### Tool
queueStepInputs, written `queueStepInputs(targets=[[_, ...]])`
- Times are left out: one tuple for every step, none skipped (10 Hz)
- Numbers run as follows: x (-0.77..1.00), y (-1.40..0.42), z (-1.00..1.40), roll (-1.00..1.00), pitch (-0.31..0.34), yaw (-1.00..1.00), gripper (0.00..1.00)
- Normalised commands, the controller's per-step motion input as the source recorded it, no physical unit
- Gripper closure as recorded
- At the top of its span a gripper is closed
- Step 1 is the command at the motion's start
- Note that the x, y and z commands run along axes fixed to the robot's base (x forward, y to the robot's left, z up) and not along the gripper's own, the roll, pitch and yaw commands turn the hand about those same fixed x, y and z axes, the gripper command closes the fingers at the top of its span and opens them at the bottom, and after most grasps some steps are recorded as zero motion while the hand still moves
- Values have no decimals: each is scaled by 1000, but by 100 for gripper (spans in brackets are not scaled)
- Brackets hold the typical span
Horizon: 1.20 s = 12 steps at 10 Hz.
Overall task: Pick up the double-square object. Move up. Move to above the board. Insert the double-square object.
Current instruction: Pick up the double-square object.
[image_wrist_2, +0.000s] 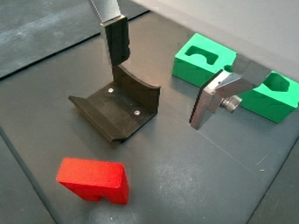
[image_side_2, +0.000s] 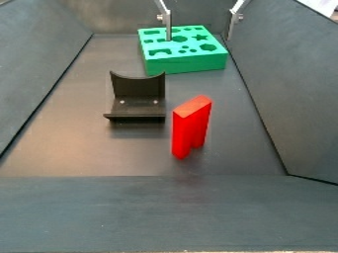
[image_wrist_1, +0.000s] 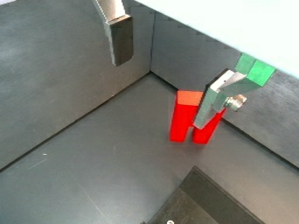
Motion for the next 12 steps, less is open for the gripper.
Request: queueStepInputs(targets=[[-49,251,-71,-167,-73,0,0],[0,366,-131,-217,-83,577,0],[-111,197,-186,-209,-104,780,0],[-83,66,-240,-223,-129,857,0],[-49,23,-291,-216,-149,880,0],[-97,280,-303,-89,-97,840,0],[0,483,-249,-44,-51,634,0],[0,486,-183,-49,-37,434,0],[134,440,-129,-26,0,354,0],[309,406,-146,-20,13,380,0],[303,291,-306,-126,0,463,0],[243,149,-460,-184,-33,603,0]])
